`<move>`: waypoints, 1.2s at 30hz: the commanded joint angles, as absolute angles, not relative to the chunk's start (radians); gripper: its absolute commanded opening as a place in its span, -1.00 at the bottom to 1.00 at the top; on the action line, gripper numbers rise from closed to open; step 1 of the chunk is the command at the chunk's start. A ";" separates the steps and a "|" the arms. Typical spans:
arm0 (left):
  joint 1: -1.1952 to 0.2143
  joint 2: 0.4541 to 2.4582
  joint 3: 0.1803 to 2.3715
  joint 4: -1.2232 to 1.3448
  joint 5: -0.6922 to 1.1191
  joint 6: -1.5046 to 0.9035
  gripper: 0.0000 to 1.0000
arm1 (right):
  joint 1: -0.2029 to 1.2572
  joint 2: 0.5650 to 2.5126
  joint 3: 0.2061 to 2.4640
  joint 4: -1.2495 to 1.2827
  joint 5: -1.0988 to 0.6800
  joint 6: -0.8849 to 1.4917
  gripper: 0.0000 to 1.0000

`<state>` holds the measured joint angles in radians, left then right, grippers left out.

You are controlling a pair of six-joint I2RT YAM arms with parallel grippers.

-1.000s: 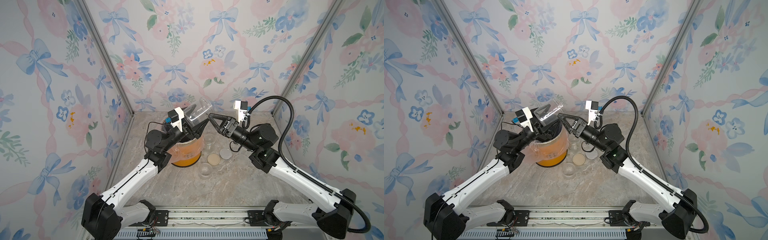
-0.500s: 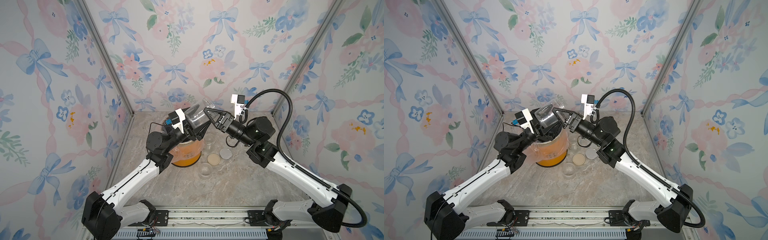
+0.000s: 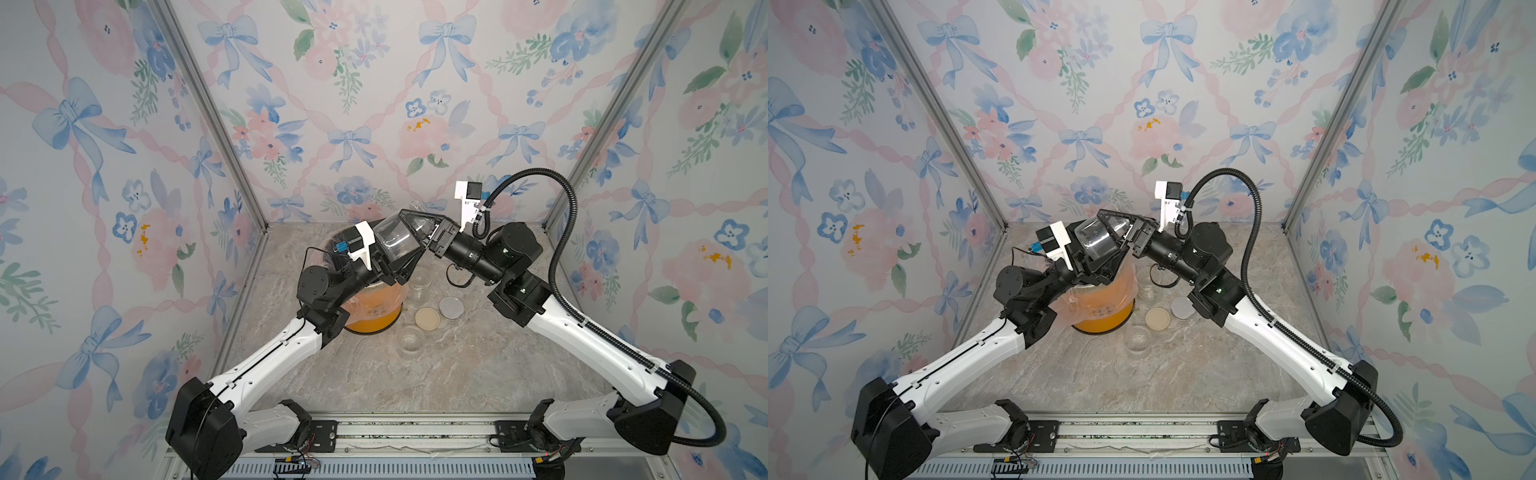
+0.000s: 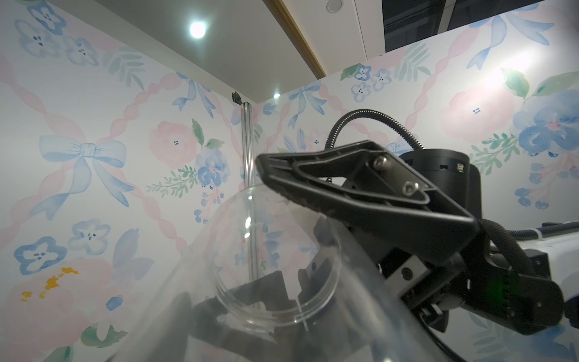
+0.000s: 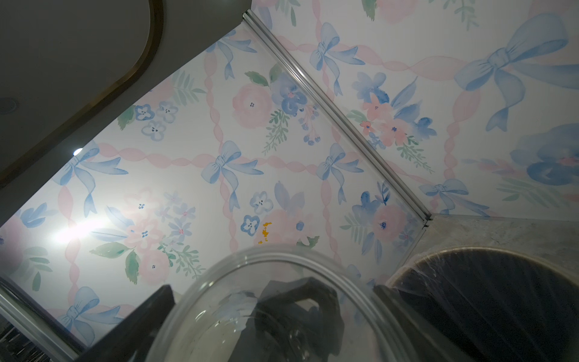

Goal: Empty moldy tea leaves from jars
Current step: Place the jar at the center of the board.

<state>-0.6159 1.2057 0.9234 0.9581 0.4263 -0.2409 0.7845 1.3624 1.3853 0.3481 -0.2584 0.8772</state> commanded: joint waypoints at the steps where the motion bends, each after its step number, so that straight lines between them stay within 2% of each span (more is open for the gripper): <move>1: -0.624 1.207 0.898 0.973 0.435 -0.252 -0.12 | 0.775 1.381 1.427 0.362 -0.298 0.877 0.86; 5: -0.623 1.202 0.884 0.973 0.409 -0.241 -0.03 | 0.759 1.387 1.423 0.368 -0.312 0.888 0.77; 13: -0.623 1.209 0.881 0.966 0.371 -0.226 0.30 | 0.723 1.377 1.395 0.385 -0.328 0.912 0.69; 16: -0.623 1.205 0.879 0.955 0.352 -0.211 0.62 | 0.707 1.370 1.390 0.387 -0.334 0.920 0.67; 18: -0.623 1.200 0.883 0.935 0.339 -0.195 0.93 | 0.695 1.365 1.391 0.382 -0.343 0.922 0.66; 19: -0.623 1.197 0.886 0.923 0.337 -0.188 0.96 | 0.689 1.363 1.393 0.379 -0.345 0.922 0.66; 27: -0.623 1.147 0.900 0.791 0.270 -0.128 0.96 | 0.603 1.330 1.371 0.368 -0.377 0.932 0.64; 36: -0.623 1.027 0.886 0.482 0.002 -0.148 0.96 | 0.411 1.216 1.225 0.292 -0.391 0.888 0.62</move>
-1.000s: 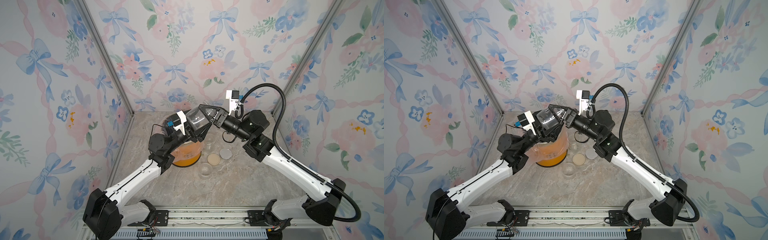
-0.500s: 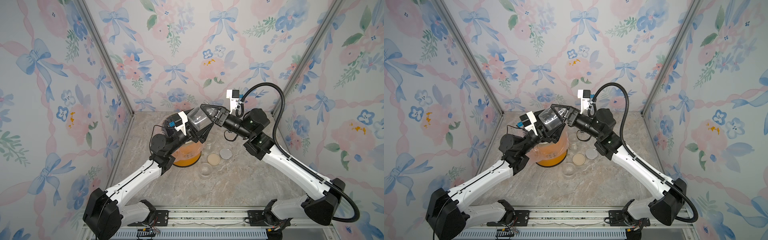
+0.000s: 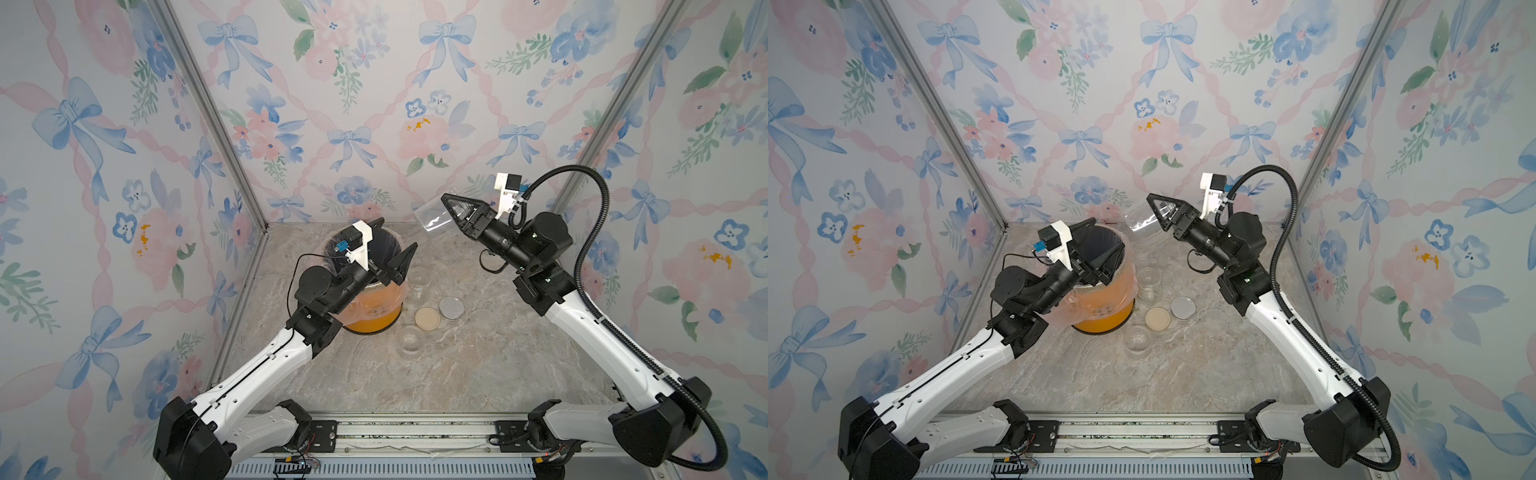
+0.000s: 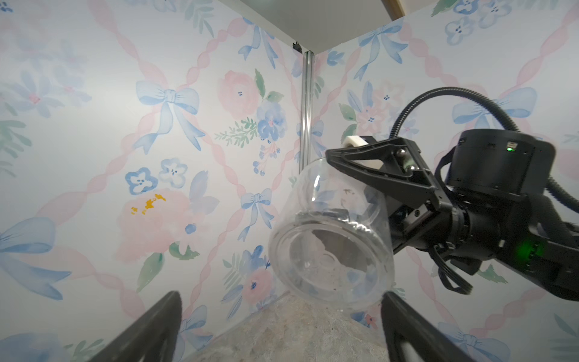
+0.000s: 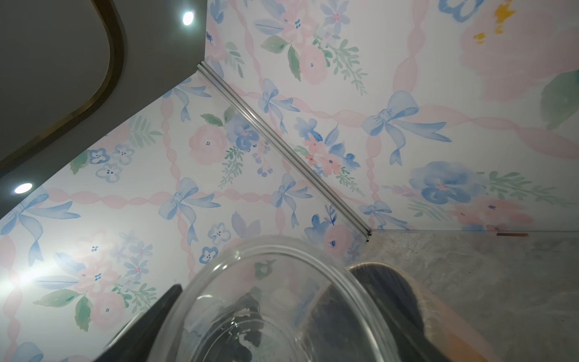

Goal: Empty moldy tea leaves from jars
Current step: Place the jar at the center of the board.

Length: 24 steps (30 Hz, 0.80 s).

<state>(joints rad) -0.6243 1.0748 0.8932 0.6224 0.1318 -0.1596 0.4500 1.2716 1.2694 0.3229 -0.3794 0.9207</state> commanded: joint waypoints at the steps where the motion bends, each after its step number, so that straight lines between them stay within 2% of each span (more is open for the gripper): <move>1: -0.623 1.009 0.888 0.423 -0.040 -0.143 0.96 | 0.396 1.186 1.196 0.256 -0.373 0.852 0.62; 7: -0.620 0.874 0.849 0.256 -0.320 -0.152 0.97 | 0.385 1.067 1.068 0.078 -0.258 0.625 0.63; 13: -0.598 0.781 0.898 0.016 -0.355 -0.136 0.96 | 0.401 0.980 0.916 0.003 -0.155 0.475 0.63; 15: -0.595 0.750 0.895 -0.031 -0.342 -0.103 0.96 | 0.445 0.955 0.876 -0.026 -0.110 0.375 0.65; 18: -0.590 0.711 0.888 -0.083 -0.357 -0.058 0.96 | 0.571 0.939 0.841 -0.111 0.073 0.239 0.68; 24: -0.583 0.623 0.789 -0.061 -0.393 -0.015 0.96 | 0.731 0.916 0.665 -0.051 0.290 0.216 0.67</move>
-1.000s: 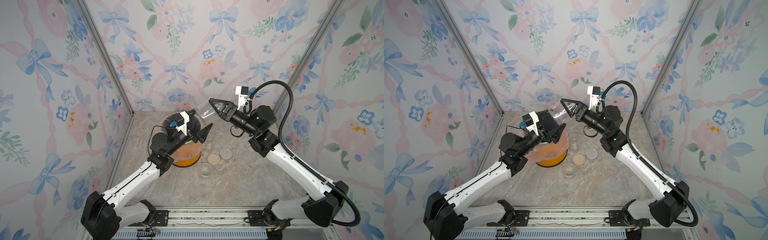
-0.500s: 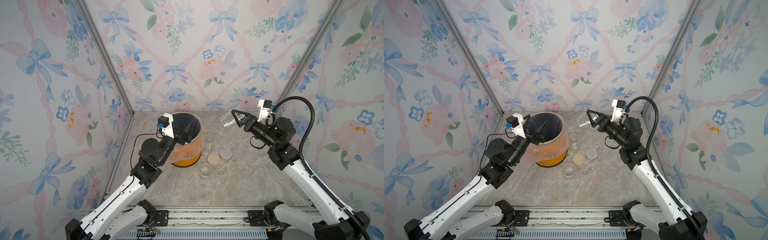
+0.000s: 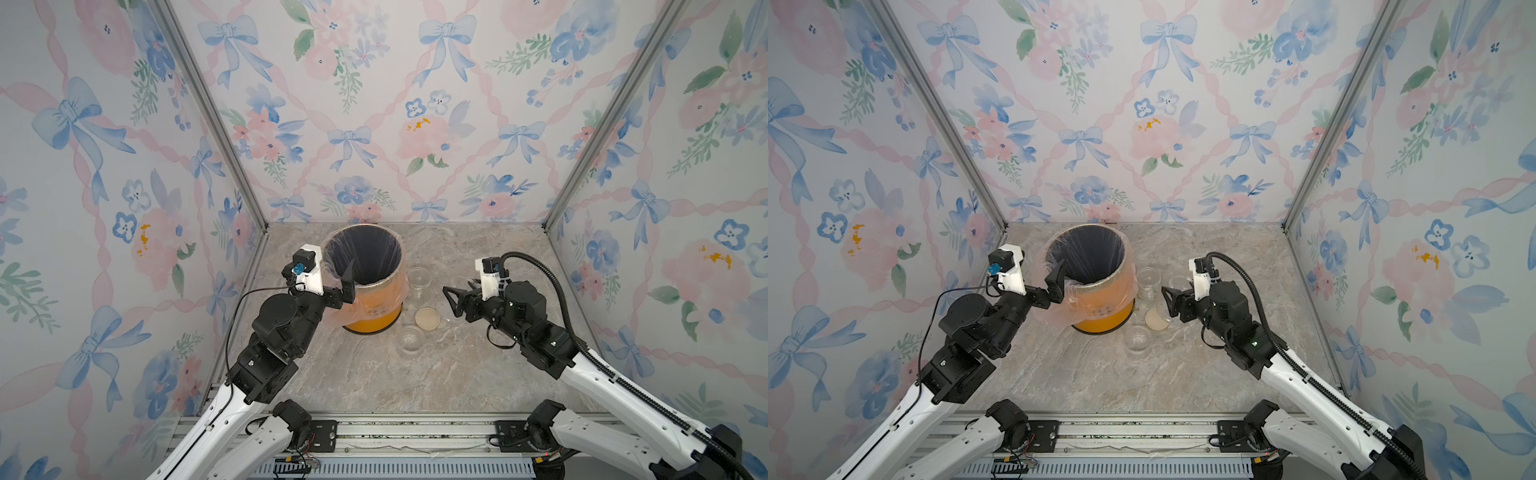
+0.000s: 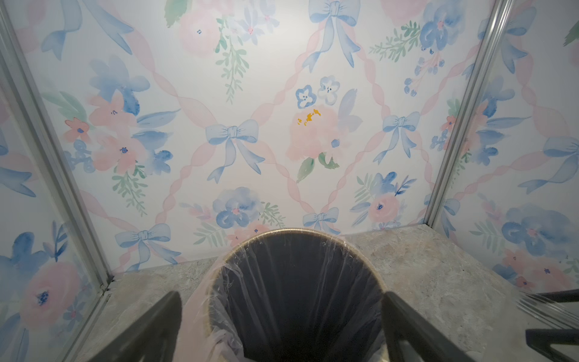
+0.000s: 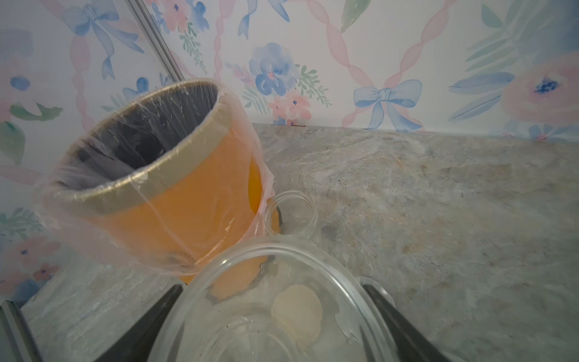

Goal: Empty moldy tea leaves from jars
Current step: Place the jar at the center of the board.

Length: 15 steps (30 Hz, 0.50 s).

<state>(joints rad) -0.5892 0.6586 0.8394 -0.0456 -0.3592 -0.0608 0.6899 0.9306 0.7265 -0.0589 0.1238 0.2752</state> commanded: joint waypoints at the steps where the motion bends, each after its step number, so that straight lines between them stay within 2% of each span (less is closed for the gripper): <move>1: -0.583 0.620 0.765 -0.047 -0.393 -0.013 0.96 | 0.747 0.913 0.639 -0.035 0.314 0.215 0.66; 5: -0.582 0.544 0.658 0.024 -0.400 0.008 0.97 | 0.807 0.899 0.532 0.034 0.366 0.205 0.66; 15: -0.577 0.453 0.573 0.085 -0.457 0.027 0.96 | 0.864 0.883 0.317 0.261 0.414 0.230 0.64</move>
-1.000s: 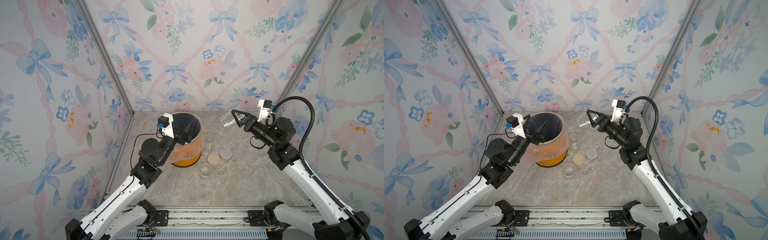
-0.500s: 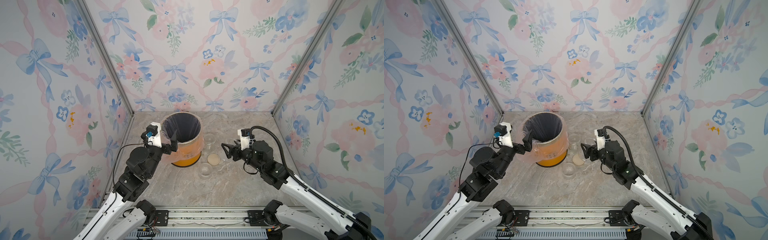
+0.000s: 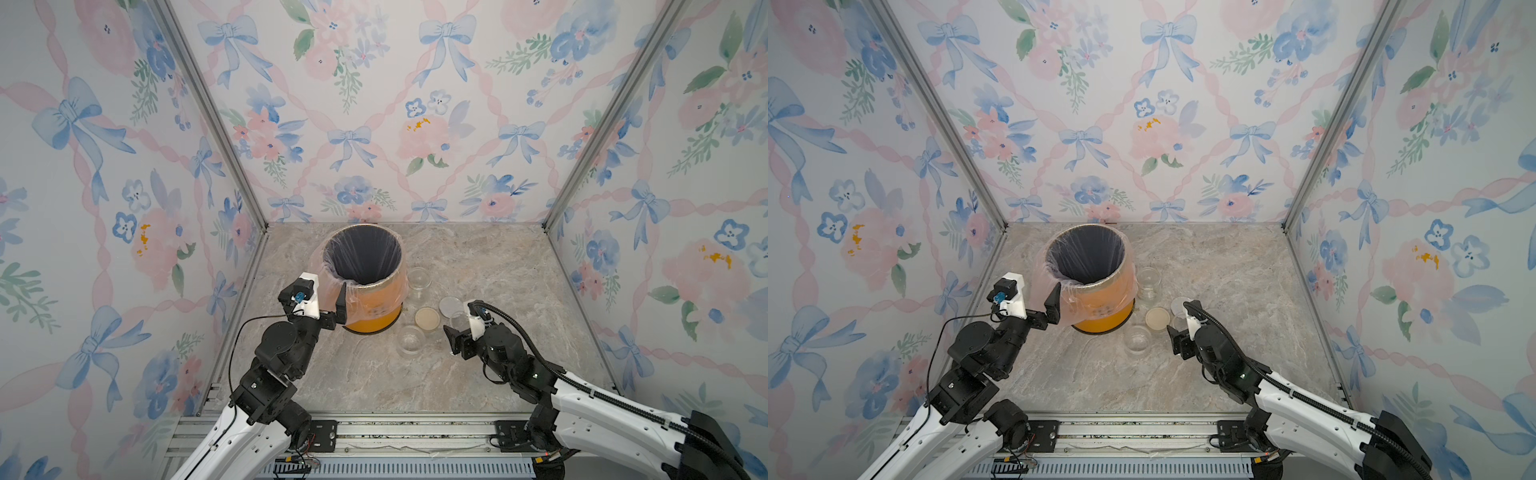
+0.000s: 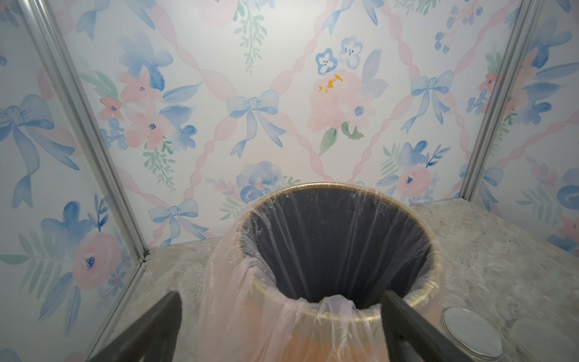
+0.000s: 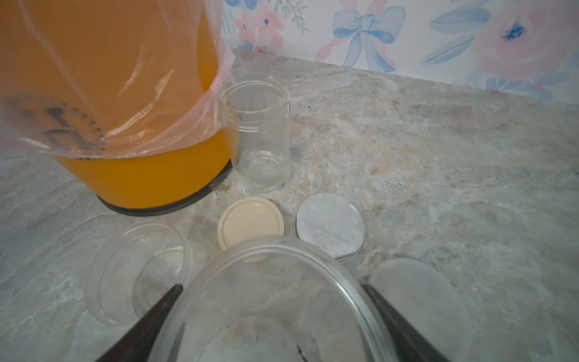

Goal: Empty moldy tea leaves from jars
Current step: Place the jar at the center of the board.

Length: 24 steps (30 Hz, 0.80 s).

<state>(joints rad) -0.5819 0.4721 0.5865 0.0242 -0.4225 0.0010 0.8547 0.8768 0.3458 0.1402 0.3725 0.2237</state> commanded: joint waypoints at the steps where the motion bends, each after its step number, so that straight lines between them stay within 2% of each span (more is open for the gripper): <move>1: -0.577 0.448 0.569 0.089 -0.461 0.029 0.96 | 0.864 0.897 0.311 0.275 0.411 0.233 0.64; 24: -0.572 0.442 0.561 0.092 -0.476 0.039 0.96 | 0.857 1.205 0.314 0.537 0.379 0.221 0.74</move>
